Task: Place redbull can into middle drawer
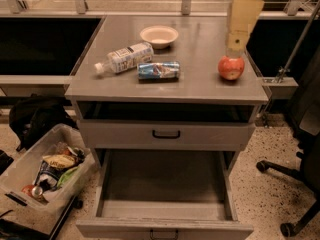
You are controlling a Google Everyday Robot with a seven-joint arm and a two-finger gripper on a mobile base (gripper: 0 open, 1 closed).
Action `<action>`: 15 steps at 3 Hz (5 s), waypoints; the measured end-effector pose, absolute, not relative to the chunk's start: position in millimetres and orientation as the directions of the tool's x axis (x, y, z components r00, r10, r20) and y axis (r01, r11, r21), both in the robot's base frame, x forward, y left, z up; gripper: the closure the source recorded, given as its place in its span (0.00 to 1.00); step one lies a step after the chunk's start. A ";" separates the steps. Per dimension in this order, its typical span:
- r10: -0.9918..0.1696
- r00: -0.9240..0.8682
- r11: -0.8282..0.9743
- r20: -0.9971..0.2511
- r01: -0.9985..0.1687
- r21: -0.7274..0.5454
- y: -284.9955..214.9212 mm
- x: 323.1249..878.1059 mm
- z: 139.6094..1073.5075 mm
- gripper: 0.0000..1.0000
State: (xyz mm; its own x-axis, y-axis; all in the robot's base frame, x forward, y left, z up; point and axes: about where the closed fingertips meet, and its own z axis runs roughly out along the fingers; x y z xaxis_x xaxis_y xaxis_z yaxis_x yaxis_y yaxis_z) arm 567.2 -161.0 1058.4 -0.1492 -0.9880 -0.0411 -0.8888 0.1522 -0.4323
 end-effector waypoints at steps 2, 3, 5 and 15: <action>-0.999 0.021 0.002 -0.046 -0.893 -0.451 -79.9 599.9 1054.3 0.00; -0.999 0.021 0.003 -0.047 -0.892 -0.451 -80.0 600.0 1054.3 0.00; -0.971 0.102 -0.013 -0.216 -0.926 -0.378 -80.7 633.8 1011.9 0.00; -0.849 0.163 -0.130 -0.502 -0.986 -0.101 -22.9 687.5 848.7 1.00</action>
Offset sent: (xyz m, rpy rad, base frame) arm 0.0215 0.0619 -0.0069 -0.0101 0.0136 0.1354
